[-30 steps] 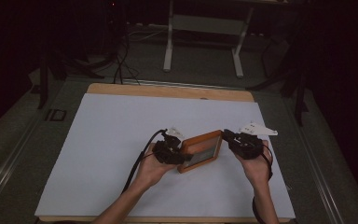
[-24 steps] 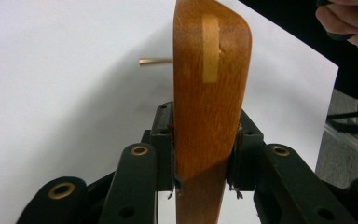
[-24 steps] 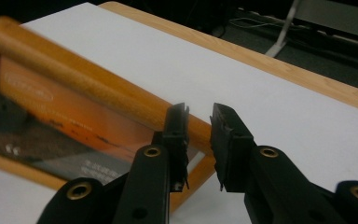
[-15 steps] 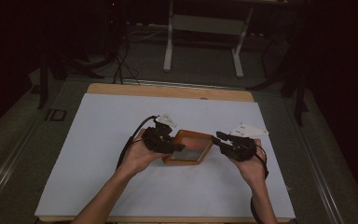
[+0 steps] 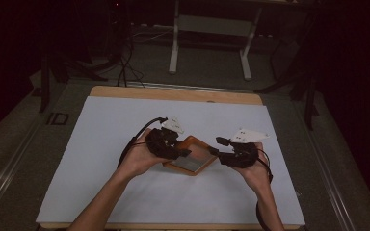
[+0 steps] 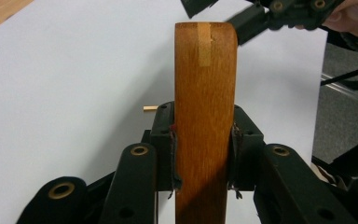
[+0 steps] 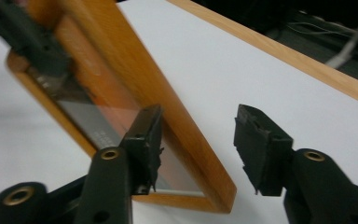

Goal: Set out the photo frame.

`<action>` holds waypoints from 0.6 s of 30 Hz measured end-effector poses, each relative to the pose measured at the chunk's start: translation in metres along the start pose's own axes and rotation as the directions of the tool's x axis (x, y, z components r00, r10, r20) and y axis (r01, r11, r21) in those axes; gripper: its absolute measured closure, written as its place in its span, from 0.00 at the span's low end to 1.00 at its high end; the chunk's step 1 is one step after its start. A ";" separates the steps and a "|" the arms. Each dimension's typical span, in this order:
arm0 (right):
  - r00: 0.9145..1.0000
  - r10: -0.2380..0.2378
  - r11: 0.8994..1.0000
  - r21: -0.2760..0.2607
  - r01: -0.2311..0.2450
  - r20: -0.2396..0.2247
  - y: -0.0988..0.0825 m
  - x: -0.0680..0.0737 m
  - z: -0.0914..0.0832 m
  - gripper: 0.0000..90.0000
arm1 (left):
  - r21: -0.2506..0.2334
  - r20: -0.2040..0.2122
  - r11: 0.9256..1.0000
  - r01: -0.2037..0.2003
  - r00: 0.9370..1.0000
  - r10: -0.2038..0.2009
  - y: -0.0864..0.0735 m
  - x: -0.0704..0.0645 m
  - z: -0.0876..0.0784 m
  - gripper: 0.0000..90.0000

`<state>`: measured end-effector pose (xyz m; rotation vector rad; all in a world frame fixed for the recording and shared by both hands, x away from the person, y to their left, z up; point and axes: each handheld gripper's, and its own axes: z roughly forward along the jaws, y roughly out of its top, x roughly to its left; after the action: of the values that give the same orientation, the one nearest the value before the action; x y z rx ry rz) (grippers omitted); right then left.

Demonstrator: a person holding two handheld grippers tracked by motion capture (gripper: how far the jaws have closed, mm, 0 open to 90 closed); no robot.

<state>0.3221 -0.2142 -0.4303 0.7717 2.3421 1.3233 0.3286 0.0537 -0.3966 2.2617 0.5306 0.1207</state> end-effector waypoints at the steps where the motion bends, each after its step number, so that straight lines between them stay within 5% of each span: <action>1: 1.000 -0.005 1.000 -0.004 0.005 -0.014 0.000 0.001 0.000 0.53 | -0.002 0.003 1.000 -0.005 1.000 0.005 0.000 0.000 -0.001 0.77; 7: 0.991 -0.042 0.999 0.003 0.043 -0.127 0.002 0.006 0.003 0.47 | -0.011 0.025 0.998 -0.062 0.998 0.062 -0.001 -0.003 -0.002 0.77; 13: 0.985 -0.082 0.997 -0.003 0.082 -0.154 0.003 0.012 0.010 0.36 | -0.008 0.046 0.994 -0.113 0.992 0.113 0.003 -0.007 -0.001 0.77; 18: 0.975 -0.111 0.994 -0.008 0.112 -0.193 0.003 0.018 0.018 0.34 | -0.009 0.067 0.984 -0.179 0.982 0.179 0.006 -0.014 0.001 0.76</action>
<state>0.3182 -0.1898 -0.4370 0.5239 2.4960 1.4014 0.3181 0.0436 -0.3918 2.2990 0.2905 0.1352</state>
